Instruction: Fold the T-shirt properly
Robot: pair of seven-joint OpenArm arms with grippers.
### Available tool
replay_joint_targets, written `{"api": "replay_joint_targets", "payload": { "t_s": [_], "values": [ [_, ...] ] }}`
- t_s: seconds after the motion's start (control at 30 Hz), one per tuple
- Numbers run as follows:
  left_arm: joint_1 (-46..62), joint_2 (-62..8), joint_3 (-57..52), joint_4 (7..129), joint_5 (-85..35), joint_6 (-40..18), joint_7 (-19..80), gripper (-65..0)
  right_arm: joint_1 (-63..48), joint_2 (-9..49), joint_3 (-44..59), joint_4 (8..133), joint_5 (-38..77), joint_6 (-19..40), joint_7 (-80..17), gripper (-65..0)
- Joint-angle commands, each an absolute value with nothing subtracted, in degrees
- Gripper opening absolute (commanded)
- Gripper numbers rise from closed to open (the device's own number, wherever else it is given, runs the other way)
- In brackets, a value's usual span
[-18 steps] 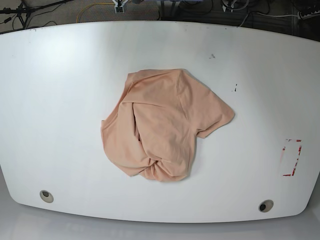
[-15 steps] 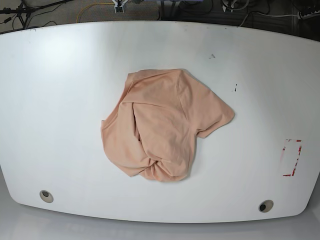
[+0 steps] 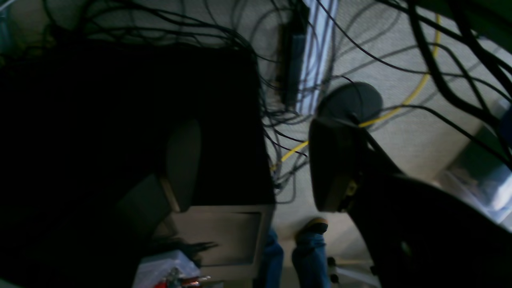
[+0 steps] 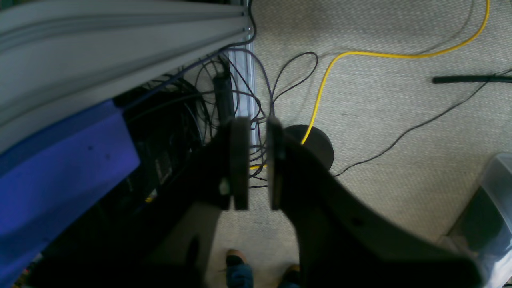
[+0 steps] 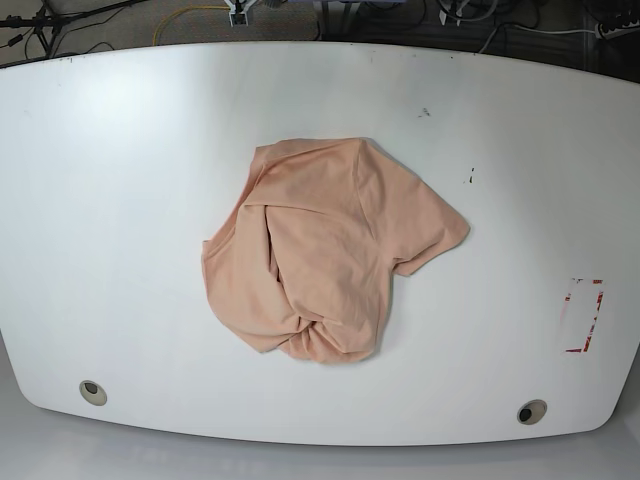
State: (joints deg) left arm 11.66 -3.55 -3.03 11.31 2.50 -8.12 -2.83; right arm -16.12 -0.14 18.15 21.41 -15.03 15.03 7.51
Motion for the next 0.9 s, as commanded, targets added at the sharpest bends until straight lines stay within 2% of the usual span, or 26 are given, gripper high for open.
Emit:
{"api": "replay_joint_targets", "payload": {
  "t_s": [0.0,0.87],
  "values": [
    [12.40,-3.68,-2.92,11.75,2.24,-8.34,-2.55,-25.2,-16.84,0.14,18.32,21.53,-15.12,15.46,8.13,-58.6],
    [13.65,-3.76,-3.18,13.39,1.92,-8.44,-2.22,-25.0,-16.42,0.13,18.51,21.55,-16.18,14.94,8.00,-59.2]
  ]
}}
